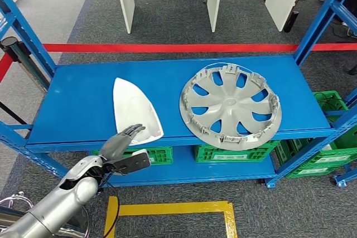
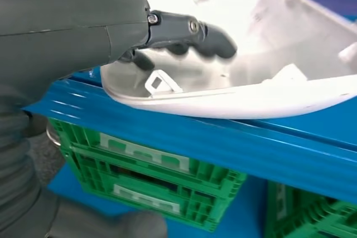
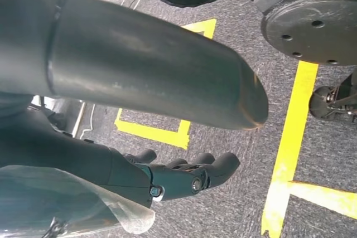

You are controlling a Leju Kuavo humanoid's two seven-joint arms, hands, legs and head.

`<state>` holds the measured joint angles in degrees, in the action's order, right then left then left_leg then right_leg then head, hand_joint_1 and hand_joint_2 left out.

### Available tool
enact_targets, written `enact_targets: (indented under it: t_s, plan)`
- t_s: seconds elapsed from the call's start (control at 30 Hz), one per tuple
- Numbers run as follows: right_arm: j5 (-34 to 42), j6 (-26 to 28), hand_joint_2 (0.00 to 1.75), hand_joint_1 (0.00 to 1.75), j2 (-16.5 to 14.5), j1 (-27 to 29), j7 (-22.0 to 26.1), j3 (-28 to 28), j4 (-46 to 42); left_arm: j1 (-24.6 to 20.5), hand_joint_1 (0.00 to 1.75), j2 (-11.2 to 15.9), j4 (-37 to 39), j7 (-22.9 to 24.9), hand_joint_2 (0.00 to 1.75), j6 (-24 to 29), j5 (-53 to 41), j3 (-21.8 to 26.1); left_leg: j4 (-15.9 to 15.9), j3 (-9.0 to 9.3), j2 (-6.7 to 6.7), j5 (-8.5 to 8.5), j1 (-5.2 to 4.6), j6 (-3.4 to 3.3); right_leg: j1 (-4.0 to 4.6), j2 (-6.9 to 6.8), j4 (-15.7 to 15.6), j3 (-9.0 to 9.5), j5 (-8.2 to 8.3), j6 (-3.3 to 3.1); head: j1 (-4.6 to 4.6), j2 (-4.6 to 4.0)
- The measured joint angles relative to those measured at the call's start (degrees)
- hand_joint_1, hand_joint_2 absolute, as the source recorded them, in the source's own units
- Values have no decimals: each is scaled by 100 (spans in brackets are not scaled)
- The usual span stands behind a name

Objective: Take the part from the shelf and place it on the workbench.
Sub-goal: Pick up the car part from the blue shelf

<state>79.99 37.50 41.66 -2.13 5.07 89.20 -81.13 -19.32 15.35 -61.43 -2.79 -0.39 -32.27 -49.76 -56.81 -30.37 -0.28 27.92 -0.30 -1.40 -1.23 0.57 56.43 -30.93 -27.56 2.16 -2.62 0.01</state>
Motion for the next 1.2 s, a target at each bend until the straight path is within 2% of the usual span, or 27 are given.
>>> enact_targets:
  t_s: [0.07, 0.17, 0.7, 1.0, 1.2]
  plan:
    - [11, 5, 0, 0, 1, 6, 8, 0, 0, -50, 163, -29, 98, -9, 175, 39, -60, 13, 0, 0, 0, 0, 0, 0, 0, 0, 0, 0, 0, 0, 0, 1]
    - [23, 19, 0, 0, 2, 20, 26, 0, 0, -126, 174, -64, 195, -20, 175, 108, -144, 50, 0, 0, 0, 0, 0, 0, 0, -1, 0, 1, 0, 0, 0, 1]
    - [-12, 25, 0, 0, 2, 44, 57, 0, -55, -291, 175, -285, 402, -82, 175, 583, -497, 297, 0, 3, 0, -4, 0, 3, 0, 1, 1, 1, 4, 0, 0, 0]
    - [11, 25, 0, 0, 2, 57, 86, 14, -79, -327, 175, -302, 113, 90, 175, 740, -797, 375, 0, 0, 0, -4, 0, 3, 0, 1, 1, -1, 3, 0, 0, 0]
    - [-10, 25, 0, 0, 2, 68, 94, 32, -102, -445, 174, -214, -347, 115, 175, 1300, -1464, 386, -1, -6, 1, -4, 0, 3, 0, -1, 2, -4, 4, 0, -1, 1]
